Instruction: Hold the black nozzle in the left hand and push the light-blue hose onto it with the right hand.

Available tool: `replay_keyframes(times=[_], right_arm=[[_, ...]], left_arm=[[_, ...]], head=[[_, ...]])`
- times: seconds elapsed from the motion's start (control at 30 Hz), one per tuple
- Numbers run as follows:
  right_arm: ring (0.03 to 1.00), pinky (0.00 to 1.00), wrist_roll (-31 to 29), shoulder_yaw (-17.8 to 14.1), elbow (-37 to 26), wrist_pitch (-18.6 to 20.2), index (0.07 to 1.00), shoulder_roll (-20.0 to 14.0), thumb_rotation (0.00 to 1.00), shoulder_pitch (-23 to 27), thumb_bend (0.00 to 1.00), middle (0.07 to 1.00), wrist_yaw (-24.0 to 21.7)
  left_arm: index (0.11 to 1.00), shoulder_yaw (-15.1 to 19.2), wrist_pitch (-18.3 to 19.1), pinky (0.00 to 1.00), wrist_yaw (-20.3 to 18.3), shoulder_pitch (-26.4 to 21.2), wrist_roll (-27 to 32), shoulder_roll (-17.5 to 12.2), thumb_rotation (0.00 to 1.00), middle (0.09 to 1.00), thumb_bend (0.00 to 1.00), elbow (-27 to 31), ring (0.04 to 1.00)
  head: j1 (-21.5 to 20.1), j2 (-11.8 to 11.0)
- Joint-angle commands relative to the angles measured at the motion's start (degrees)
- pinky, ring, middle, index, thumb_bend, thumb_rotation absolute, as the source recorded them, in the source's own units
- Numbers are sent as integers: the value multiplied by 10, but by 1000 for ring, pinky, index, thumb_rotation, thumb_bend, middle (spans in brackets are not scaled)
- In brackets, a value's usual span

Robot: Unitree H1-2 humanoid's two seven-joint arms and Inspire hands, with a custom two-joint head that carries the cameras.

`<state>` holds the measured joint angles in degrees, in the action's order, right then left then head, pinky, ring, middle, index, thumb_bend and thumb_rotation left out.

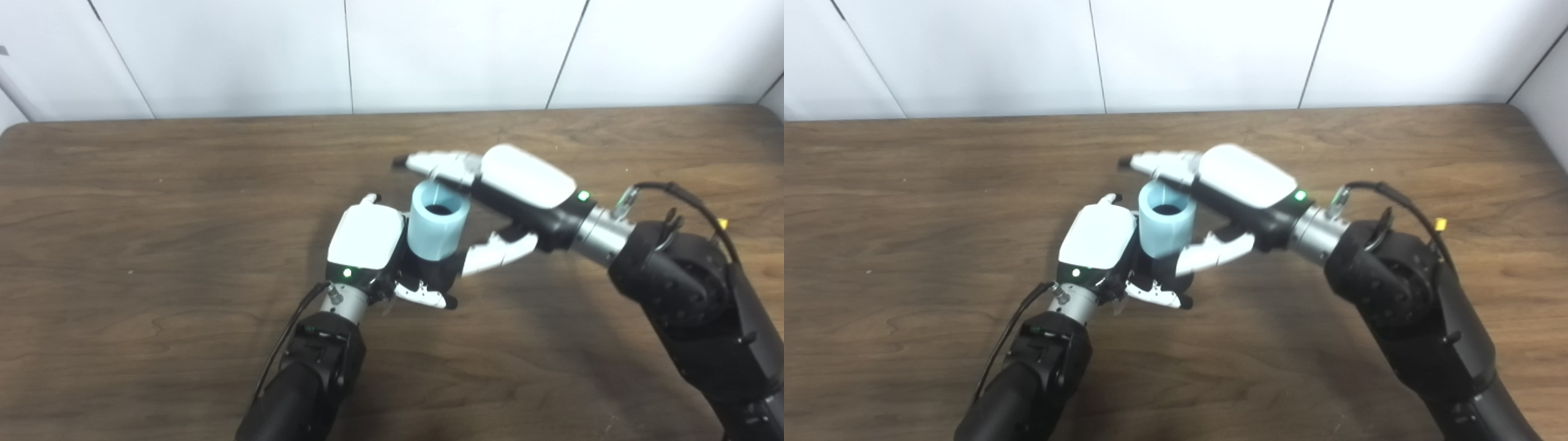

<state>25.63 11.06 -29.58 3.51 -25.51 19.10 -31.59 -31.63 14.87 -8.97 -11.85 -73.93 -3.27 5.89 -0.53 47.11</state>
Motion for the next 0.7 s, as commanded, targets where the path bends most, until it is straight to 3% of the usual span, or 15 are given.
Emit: replay_keyframes(times=[0.0, 0.33, 0.5, 0.67], right_arm=[[910, 825, -20, -25, -3, 10, 954, 10, 1000, 20, 613, 940, 28], [863, 762, -47, -64, 18, 65, 909, 49, 1000, 4, 572, 904, 61], [834, 708, -91, -83, 31, 103, 904, 74, 1000, -20, 463, 890, 76], [848, 697, -125, -96, 40, 146, 909, 94, 1000, -52, 503, 913, 89]], left_arm=[[451, -1, -3, 896, -1, -5, 3, 5, 0, 534, 519, 2, 634], [448, 0, -4, 891, 1, -4, 3, 4, 0, 536, 519, 3, 639], [451, 2, -4, 888, -2, -3, 4, 3, 0, 534, 519, 7, 637], [456, 7, -1, 877, -11, -5, 3, 1, 0, 531, 520, 20, 634]], head=[[-1, 0], [0, -1], [0, 0], [1, 1]])
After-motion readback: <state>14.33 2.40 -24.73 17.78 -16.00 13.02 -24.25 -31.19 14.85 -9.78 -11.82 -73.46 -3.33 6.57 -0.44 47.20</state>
